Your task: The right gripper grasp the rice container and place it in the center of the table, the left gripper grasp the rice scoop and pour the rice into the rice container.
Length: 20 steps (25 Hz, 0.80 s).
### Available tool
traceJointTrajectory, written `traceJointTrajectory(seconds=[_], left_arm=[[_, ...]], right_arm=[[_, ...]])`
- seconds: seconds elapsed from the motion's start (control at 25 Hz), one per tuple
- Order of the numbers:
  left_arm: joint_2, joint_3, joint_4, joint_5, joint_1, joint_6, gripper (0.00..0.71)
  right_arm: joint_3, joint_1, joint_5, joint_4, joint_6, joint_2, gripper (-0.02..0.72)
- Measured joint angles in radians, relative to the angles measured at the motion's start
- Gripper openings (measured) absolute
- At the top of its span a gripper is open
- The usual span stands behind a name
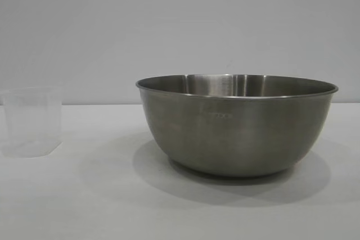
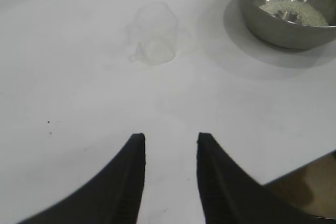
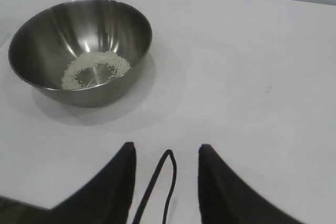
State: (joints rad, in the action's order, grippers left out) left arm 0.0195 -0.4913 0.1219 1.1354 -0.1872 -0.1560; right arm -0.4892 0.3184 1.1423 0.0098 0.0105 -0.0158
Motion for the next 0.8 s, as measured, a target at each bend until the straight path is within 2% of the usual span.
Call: traceJointTrajectory(seconds=[0.24,0.44,0.52,0.8], left_arm=[[0.000,0.000,0.000,-0.003,0.008,0.000,0.195],[0.000,0.000,0.000,-0.003,0.118,0.000,0.195],[0.000,0.000,0.000,-0.003,0.146,0.000,0.195],[0.000,0.000,0.000,-0.006,0.159,0.000,0.195]], right_arm=[[0.000,-0.029,0.000,0.000,0.000,0.000,0.232],[0.000,-0.176,0.000,0.000,0.000,0.000,0.232],[0.000,-0.221,0.000,0.000,0.000,0.000,0.232],[0.000,-0.242,0.000,0.000,0.000,0.000,0.232]])
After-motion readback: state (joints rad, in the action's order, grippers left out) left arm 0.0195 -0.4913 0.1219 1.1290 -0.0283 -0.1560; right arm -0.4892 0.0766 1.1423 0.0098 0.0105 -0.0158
